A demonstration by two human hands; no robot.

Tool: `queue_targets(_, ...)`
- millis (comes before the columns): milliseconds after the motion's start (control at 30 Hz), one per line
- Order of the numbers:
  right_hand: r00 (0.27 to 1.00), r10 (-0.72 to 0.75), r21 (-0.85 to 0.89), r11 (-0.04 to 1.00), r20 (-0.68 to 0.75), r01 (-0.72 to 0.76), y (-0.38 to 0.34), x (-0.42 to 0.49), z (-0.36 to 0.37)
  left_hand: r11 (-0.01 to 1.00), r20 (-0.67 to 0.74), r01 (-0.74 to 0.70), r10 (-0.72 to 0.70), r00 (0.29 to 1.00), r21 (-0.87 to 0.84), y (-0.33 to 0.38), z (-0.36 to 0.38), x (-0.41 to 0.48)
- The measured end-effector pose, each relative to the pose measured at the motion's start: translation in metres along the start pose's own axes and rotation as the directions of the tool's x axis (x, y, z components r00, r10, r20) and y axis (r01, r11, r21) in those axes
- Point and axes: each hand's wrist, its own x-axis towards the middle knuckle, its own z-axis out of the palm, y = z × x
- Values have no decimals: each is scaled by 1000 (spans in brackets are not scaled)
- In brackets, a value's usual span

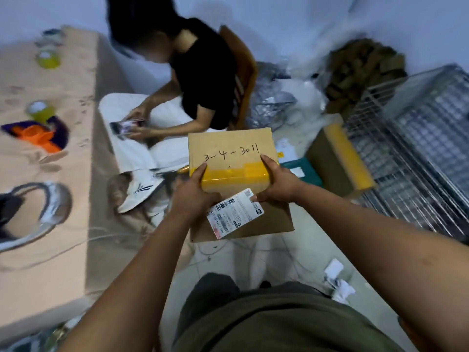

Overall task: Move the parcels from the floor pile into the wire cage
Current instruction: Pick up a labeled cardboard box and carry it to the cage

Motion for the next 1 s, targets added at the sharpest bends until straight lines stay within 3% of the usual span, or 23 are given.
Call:
queue_targets(267, 954, 267, 193, 952, -138, -238, 67, 27, -50, 962, 264, -251, 217, 940, 103, 86, 46, 116)
queue_targets(467, 864, 458, 419, 840, -210, -344, 95, 44, -64, 896, 473, -434, 344, 811, 93, 150, 79, 196)
queue_targets(600, 810, 544, 550, 755, -220, -358, 116, 63, -69, 857, 556, -503, 367, 746, 109, 190, 118, 245)
queue_targets(800, 753, 615, 628, 687, -235, -366, 161, 120, -96, 851, 578, -491, 310, 755, 185, 241, 187, 320)
queue_targets(1000, 754, 646, 669, 614, -121, -419, 233, 188, -129, 800, 675, -559, 290, 678, 218, 283, 266, 390)
